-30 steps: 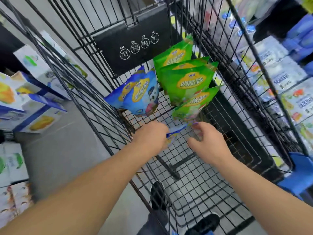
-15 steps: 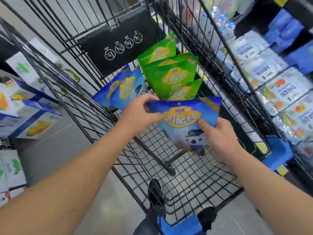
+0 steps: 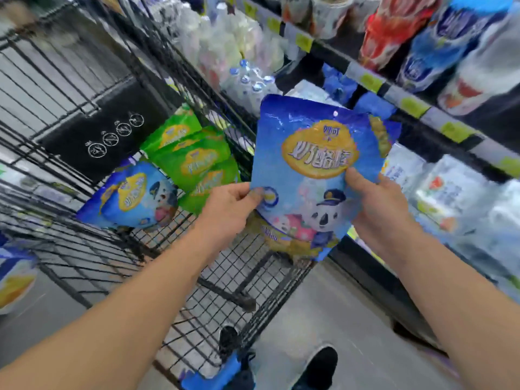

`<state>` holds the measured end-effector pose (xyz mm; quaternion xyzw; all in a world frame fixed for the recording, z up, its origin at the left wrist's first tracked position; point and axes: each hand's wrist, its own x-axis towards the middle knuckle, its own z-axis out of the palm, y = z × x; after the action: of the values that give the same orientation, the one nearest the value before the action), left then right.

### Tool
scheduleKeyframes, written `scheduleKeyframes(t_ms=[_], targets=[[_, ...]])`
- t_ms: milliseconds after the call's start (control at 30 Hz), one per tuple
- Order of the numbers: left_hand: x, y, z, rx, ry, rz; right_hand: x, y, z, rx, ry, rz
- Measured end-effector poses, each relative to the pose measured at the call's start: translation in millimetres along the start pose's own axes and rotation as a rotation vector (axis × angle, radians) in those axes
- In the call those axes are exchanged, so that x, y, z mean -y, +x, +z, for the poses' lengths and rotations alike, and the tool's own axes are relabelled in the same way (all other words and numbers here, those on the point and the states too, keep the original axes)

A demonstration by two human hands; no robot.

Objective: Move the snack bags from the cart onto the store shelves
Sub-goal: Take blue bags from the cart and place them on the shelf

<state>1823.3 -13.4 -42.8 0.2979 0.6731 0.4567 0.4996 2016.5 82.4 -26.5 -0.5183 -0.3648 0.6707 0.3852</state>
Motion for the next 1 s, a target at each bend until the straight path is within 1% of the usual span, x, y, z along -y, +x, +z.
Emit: scheduleKeyframes(t_ms=[100,233,300,367,467,567,700,800,900,1000], targets=[[-21,-3,50,0.045,-0.052,-0.021,17,-2,-47,-0.092,-0.007,-0.046],[-46,-1,130,0.114,-0.05,-0.039,36,-8,-138,-0.209,-0.159,-0.075],[-54,1,160,0.123,-0.052,-0.065,38,-12,-173,-0.246,-0.258,-0.064],[-64,3,212,0.181,0.001,-0.072,49,-22,-225,-0.324,-0.33,-0.076],[-70,4,272,0.238,0.086,-0.08,57,-29,-282,-0.42,-0.394,-0.101],[-74,8,326,0.267,0.123,-0.095,61,-29,-330,-0.509,-0.363,-0.093],[-76,23,374,0.246,0.196,-0.102,64,-26,-365,-0.583,-0.328,-0.076],[-79,36,405,0.27,0.216,-0.096,68,-19,-385,-0.647,-0.336,-0.087],[-87,54,426,0.292,0.217,-0.056,84,-3,-393,-0.69,-0.322,-0.096],[-96,77,439,0.302,0.189,-0.017,104,20,-393,-0.726,-0.276,-0.157]])
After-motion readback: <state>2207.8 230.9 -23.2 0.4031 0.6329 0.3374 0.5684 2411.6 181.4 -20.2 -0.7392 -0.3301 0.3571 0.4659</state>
